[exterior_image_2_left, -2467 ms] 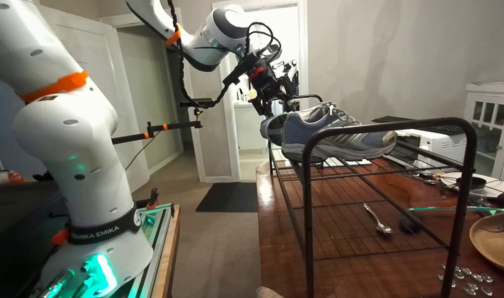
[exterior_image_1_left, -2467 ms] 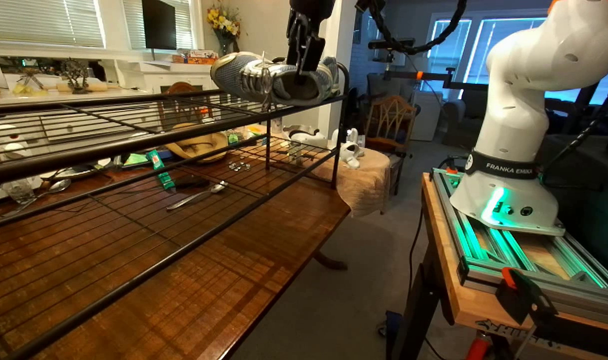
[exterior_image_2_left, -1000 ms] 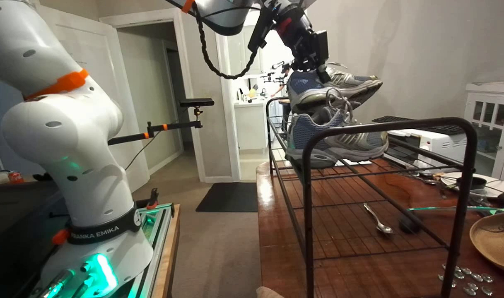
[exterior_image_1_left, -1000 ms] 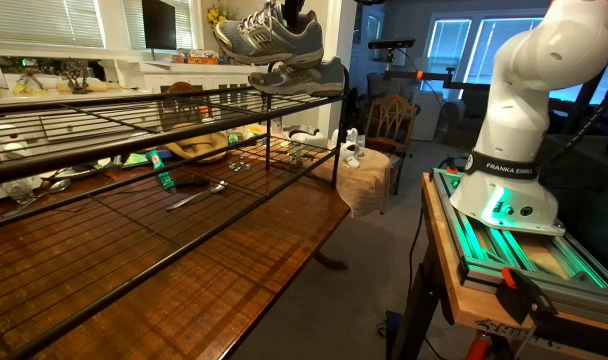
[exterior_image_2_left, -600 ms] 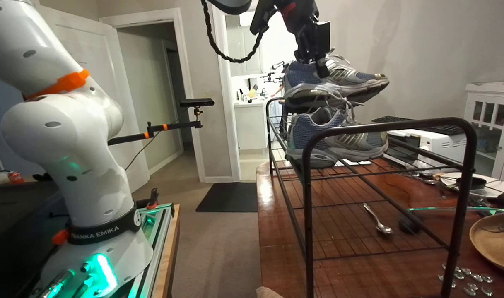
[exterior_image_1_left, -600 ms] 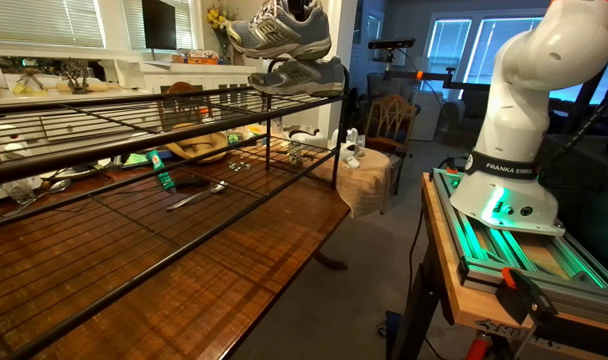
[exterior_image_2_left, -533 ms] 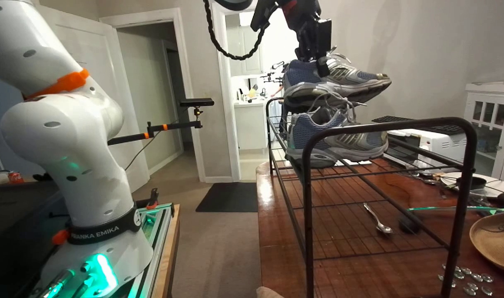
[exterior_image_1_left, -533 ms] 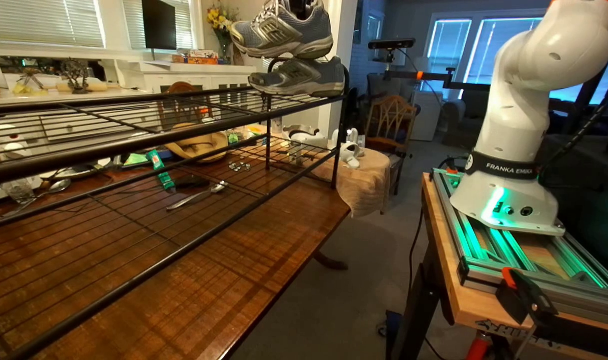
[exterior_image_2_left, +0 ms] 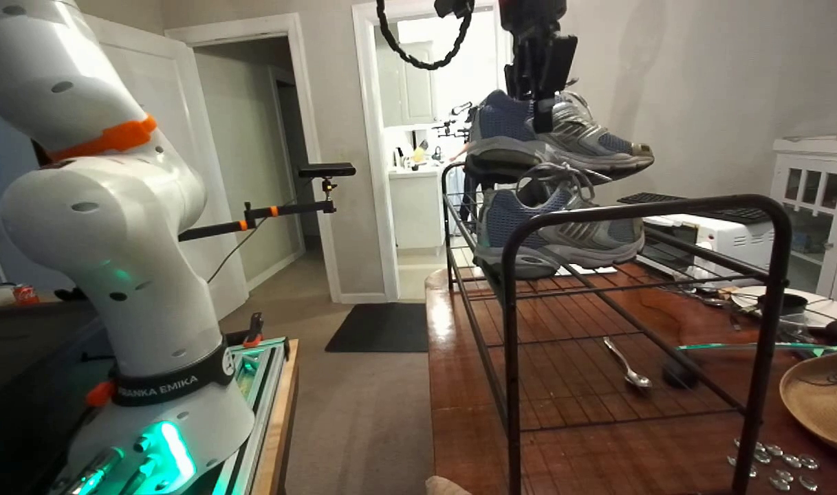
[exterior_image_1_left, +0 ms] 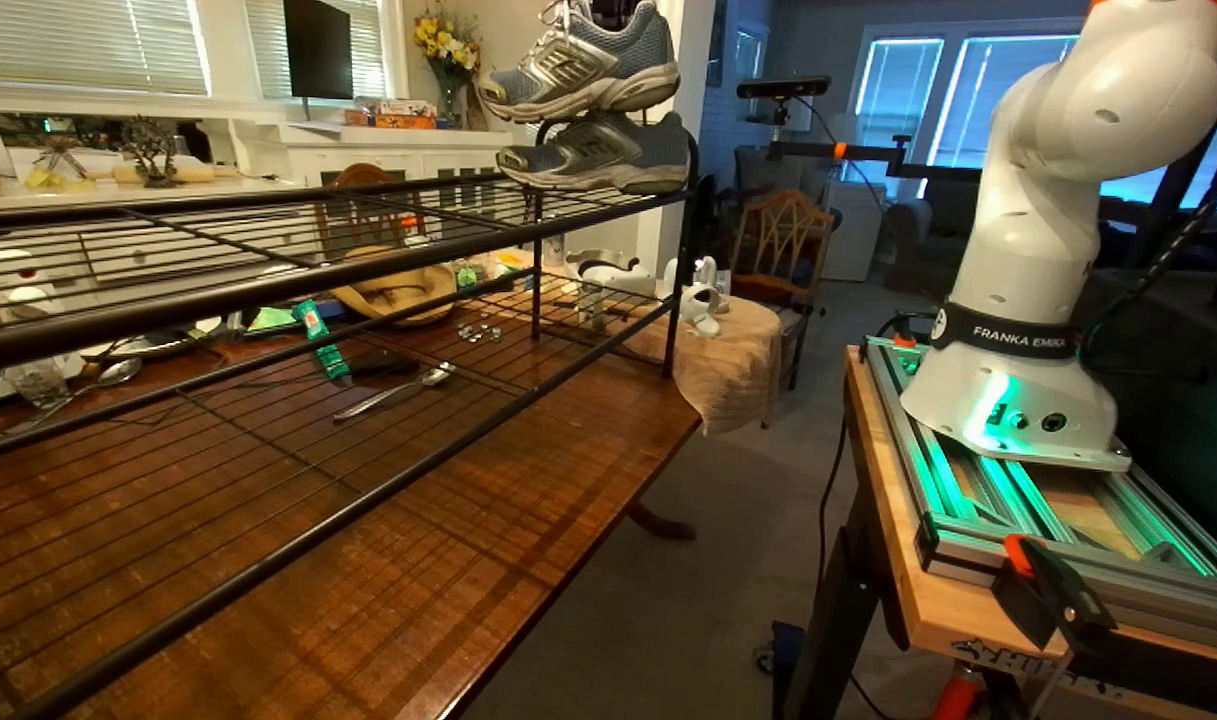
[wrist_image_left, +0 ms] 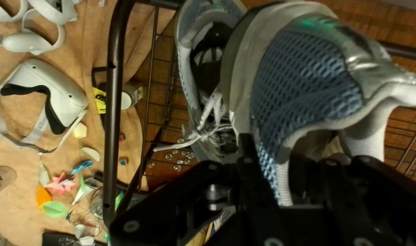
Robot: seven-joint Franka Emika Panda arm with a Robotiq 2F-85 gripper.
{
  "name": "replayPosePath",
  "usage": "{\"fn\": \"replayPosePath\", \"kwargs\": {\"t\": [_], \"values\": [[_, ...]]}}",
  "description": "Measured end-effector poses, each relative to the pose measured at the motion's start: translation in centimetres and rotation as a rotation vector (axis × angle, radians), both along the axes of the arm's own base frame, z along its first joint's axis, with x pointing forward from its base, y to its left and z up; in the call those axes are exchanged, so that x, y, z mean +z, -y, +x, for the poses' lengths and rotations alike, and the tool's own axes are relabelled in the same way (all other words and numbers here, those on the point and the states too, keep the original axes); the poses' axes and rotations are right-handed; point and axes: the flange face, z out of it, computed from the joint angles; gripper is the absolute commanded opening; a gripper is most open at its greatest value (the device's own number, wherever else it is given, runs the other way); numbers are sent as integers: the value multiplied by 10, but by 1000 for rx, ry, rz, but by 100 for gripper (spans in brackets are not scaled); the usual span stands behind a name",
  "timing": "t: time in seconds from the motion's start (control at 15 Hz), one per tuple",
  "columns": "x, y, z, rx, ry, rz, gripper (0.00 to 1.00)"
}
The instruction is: Place a shoe on top of its counterpart
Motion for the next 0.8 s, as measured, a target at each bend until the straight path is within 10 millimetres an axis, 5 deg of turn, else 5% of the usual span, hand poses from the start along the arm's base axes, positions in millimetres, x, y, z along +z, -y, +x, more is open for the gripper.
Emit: {"fn": "replayPosePath", "kwargs": {"t": [0.8], "values": [[-2, 35, 23, 55, -150, 122, 3]]}}
